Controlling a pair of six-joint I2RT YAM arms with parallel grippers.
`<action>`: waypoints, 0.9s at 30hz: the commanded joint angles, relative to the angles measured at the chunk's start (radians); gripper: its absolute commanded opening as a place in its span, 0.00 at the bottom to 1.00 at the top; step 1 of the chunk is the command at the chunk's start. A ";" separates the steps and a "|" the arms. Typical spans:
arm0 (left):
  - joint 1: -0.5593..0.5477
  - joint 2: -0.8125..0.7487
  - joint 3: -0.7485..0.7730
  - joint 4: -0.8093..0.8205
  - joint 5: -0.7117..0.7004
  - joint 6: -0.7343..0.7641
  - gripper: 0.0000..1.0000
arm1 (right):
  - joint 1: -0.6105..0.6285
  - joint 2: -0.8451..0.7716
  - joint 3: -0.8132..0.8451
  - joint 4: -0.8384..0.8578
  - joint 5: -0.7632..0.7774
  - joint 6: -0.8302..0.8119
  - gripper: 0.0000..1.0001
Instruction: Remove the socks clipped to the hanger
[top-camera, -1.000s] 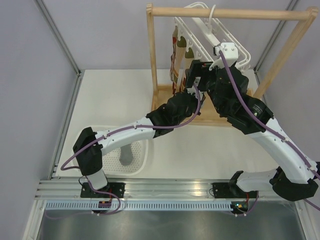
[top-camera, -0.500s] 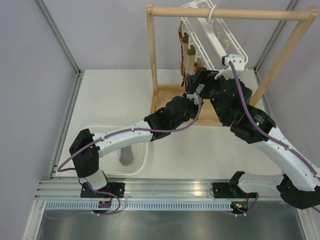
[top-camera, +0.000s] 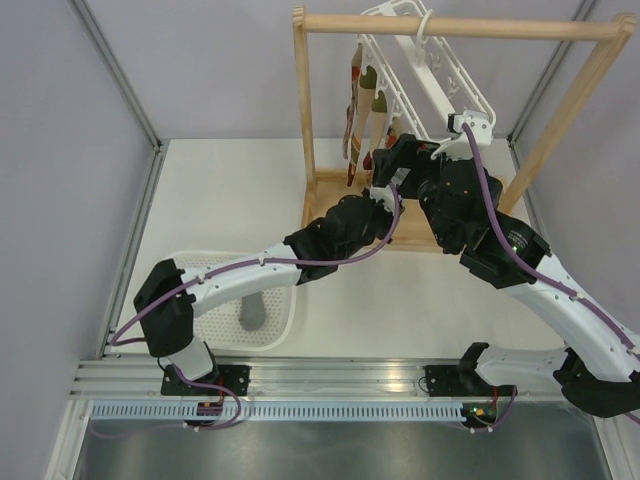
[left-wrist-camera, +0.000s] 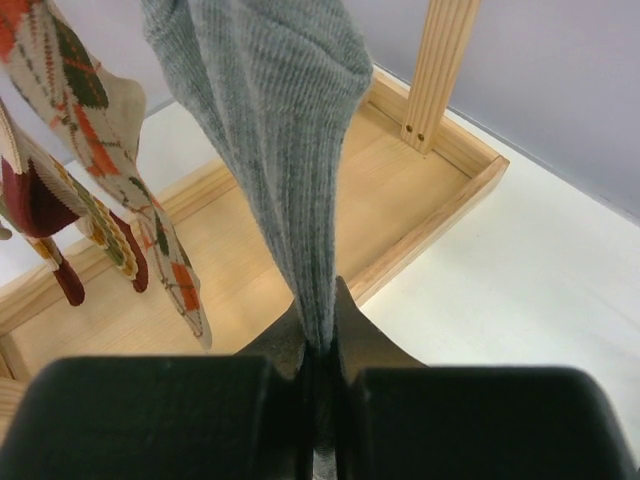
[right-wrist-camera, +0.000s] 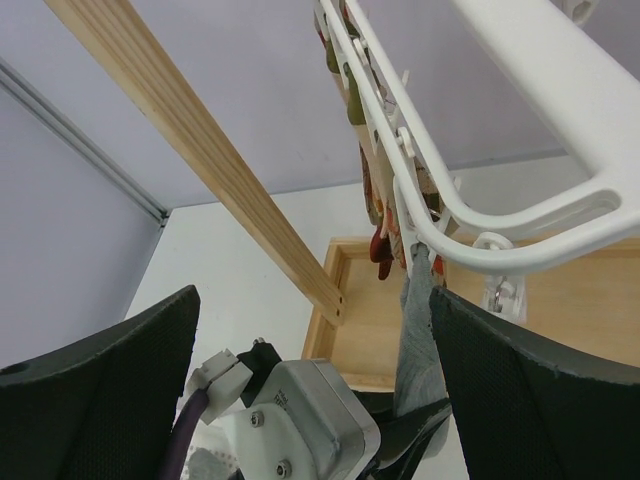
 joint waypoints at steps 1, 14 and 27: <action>0.031 -0.110 -0.025 0.103 -0.040 -0.074 0.02 | -0.034 -0.065 0.016 -0.006 0.235 -0.008 0.98; 0.031 -0.144 -0.069 0.122 -0.023 -0.074 0.02 | -0.032 -0.034 0.009 0.022 0.223 0.029 0.98; 0.031 -0.131 -0.054 0.117 0.013 -0.077 0.02 | -0.032 -0.121 -0.037 0.002 0.195 0.039 0.96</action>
